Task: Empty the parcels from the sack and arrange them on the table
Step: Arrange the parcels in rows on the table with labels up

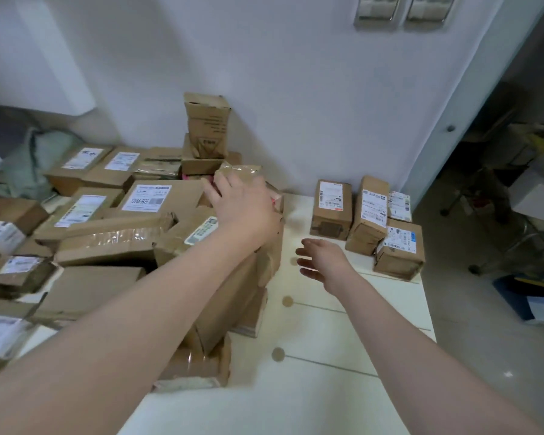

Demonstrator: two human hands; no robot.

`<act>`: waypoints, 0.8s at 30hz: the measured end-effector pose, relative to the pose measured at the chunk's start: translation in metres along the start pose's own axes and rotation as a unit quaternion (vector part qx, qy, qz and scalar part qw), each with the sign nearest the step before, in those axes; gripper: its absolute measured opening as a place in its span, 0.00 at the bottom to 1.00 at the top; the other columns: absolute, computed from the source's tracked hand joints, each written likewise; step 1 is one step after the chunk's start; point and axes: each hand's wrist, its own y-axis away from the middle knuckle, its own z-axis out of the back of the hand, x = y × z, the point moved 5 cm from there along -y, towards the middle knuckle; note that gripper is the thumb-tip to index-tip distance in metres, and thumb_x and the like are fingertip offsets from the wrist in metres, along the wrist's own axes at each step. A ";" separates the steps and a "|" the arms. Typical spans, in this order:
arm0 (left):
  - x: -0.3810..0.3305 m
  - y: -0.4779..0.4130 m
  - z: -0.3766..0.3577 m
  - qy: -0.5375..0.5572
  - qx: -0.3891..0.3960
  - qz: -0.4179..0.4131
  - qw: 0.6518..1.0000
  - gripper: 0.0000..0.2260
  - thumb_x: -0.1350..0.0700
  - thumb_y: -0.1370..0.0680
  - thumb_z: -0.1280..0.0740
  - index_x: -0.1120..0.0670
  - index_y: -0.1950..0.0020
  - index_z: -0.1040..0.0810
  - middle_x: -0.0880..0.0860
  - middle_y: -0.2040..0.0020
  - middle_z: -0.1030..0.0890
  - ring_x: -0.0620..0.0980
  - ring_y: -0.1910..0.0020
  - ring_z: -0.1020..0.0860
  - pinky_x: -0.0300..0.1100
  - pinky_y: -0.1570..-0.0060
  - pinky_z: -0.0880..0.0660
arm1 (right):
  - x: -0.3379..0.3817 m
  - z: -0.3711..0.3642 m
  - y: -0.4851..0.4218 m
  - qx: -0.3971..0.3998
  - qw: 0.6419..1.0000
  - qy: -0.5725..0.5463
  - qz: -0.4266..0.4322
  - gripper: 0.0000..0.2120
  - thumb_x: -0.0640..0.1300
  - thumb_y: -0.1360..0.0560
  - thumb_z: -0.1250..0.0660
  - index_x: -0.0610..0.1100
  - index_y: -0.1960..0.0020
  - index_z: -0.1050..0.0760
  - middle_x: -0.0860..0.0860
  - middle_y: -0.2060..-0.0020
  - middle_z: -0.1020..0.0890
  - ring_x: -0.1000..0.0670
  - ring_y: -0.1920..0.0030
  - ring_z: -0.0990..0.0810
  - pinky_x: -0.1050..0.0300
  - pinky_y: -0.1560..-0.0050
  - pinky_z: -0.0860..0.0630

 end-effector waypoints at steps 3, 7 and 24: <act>0.055 0.009 -0.001 -0.041 0.114 0.058 0.991 0.32 0.41 0.27 0.31 0.52 0.29 0.38 0.64 0.30 0.35 0.65 0.29 0.39 0.58 0.31 0.43 | -0.006 -0.011 0.014 -0.040 0.999 -0.021 -0.022 0.09 0.43 0.20 0.39 0.42 0.43 0.25 0.46 0.51 0.19 0.50 0.62 0.22 0.57 0.62 0.22; 0.091 0.020 -0.008 -0.028 0.163 0.062 0.984 0.34 0.44 0.29 0.29 0.53 0.28 0.36 0.60 0.36 0.28 0.62 0.35 0.32 0.55 0.41 0.29 | -0.015 -0.029 0.040 -0.039 0.999 -0.011 -0.029 0.06 0.43 0.20 0.38 0.43 0.47 0.24 0.44 0.46 0.19 0.49 0.60 0.22 0.56 0.63 0.22; -0.071 0.053 -0.107 0.291 0.251 -0.018 0.923 0.42 0.37 0.24 0.35 0.51 0.20 0.56 0.61 0.24 0.44 0.61 0.26 0.40 0.53 0.31 0.36 | -0.056 0.111 0.077 -0.133 0.977 -0.141 -0.084 0.21 0.48 0.27 0.26 0.44 0.37 0.26 0.44 0.42 0.20 0.44 0.45 0.19 0.50 0.57 0.18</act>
